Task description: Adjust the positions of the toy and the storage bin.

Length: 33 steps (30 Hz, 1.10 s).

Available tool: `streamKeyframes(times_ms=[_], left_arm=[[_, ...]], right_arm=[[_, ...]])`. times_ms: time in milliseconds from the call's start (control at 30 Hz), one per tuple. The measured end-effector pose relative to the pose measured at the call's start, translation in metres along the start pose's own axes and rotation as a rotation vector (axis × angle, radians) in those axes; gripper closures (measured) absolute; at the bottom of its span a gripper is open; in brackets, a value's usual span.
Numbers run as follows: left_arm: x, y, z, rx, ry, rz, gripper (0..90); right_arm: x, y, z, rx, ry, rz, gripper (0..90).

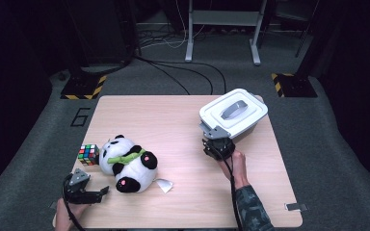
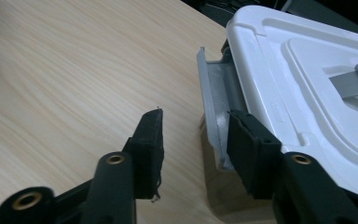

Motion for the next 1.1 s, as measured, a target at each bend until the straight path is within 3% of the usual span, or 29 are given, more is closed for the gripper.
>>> streamKeyframes(times_ms=[133, 200, 267, 467, 1100], left_arm=[[0.000, -0.001, 0.000, 0.003, -0.001, -0.011, 5.6], [0.000, -0.001, 0.000, 0.007, -0.002, -0.012, 5.7], [0.000, -0.001, 0.000, 0.007, -0.001, -0.013, 5.7], [0.000, -0.001, 0.000, 0.007, -0.001, -0.012, 5.9], [0.000, -0.001, 0.000, 0.007, -0.001, -0.012, 5.9]], right_arm=[[0.001, 0.001, -0.001, 0.037, -0.003, 0.005, 67.2], [0.005, 0.006, -0.001, 0.047, 0.027, -0.024, 75.1], [0.007, 0.006, 0.001, 0.057, 0.040, -0.008, 80.4], [0.006, 0.005, -0.001, 0.037, 0.066, 0.003, 82.2], [-0.012, -0.015, -0.056, -0.015, 0.162, -0.006, 82.0]])
Point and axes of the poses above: each handheld gripper's, and its own axes: y roughly forward along the jaws, x roughly out of its underside, z roughly to its right, the point moved 3 cm from there along y, roughly forward along the jaws, and after that the axes turned 14 degrees about x, right-handed, at the moved point
